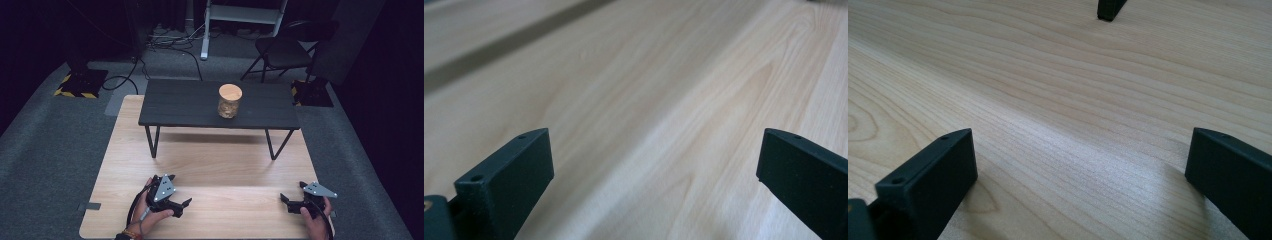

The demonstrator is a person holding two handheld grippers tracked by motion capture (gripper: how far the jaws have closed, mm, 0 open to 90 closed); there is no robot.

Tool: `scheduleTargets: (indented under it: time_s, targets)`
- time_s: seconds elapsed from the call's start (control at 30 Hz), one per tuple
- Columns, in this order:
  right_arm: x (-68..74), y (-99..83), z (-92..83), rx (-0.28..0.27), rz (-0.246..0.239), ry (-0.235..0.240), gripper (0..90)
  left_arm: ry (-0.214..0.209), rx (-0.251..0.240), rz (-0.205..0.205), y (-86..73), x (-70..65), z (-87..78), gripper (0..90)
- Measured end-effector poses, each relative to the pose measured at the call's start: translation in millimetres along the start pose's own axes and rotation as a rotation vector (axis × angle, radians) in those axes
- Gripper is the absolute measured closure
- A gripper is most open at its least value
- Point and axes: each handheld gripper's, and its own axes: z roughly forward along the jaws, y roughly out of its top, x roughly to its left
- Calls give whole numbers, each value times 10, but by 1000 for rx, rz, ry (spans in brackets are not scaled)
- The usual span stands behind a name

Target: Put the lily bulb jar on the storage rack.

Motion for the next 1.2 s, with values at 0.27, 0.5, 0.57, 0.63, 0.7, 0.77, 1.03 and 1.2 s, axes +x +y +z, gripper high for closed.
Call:
scheduleTargets:
  time_s: [0.27,0.5,0.57,0.63,0.7,0.77,1.03,1.2]
  targets:
    - [-4,0,0,0,-2,3,0,21,65,12,-50,-11,51,17]
    - [-2,-3,-4,0,-3,4,0,-7,75,-19,-62,43,93,7]
    - [-4,-3,-5,0,-3,5,0,-9,62,-21,-92,34,97,6]
    - [-4,-3,-4,0,-3,5,0,-12,55,-20,-109,38,99,5]
    - [-5,-3,-5,1,-4,6,0,-11,55,-21,-105,38,102,5]
    - [-5,-3,-4,0,-4,6,0,-12,55,-20,-106,39,102,5]
    - [-4,-3,-5,0,-4,6,0,-14,55,-19,-108,44,99,5]
    - [-3,-4,-7,1,-4,6,0,-11,55,-19,-110,38,96,5]
